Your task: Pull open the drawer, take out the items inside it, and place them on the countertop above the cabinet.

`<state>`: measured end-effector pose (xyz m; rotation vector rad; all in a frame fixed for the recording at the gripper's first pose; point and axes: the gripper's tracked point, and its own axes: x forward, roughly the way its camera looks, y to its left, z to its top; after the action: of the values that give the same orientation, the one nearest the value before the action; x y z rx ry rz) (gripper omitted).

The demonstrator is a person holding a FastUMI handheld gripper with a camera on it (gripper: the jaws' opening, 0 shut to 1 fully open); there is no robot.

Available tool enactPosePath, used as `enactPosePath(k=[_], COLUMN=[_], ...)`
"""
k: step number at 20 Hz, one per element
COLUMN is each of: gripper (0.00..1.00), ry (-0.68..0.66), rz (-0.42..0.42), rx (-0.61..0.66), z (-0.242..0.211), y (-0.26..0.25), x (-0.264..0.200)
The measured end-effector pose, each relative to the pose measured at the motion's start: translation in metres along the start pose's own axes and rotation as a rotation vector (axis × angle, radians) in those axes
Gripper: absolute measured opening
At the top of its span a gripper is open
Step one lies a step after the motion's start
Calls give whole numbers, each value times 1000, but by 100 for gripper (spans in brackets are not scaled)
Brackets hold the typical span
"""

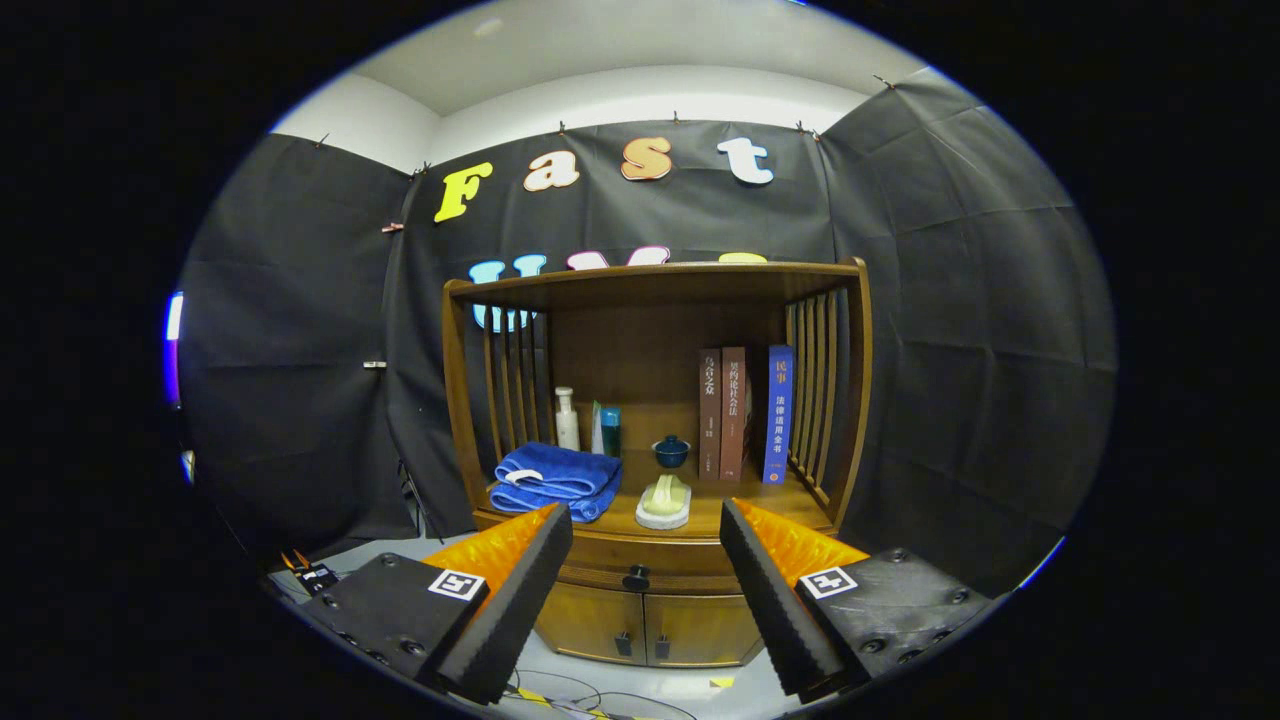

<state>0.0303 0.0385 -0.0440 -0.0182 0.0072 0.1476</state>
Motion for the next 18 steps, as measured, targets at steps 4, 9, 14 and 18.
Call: enactPosePath(k=[4,9,14,18], gripper=[99,99,98,98], ry=[-13,-23,-20,-15], rz=[-11,-23,-30,-27], rx=[-6,3,-11,-12], z=[4,9,9,9], y=[-5,-11,-12,-10], x=[-1,-3,-5,-5])
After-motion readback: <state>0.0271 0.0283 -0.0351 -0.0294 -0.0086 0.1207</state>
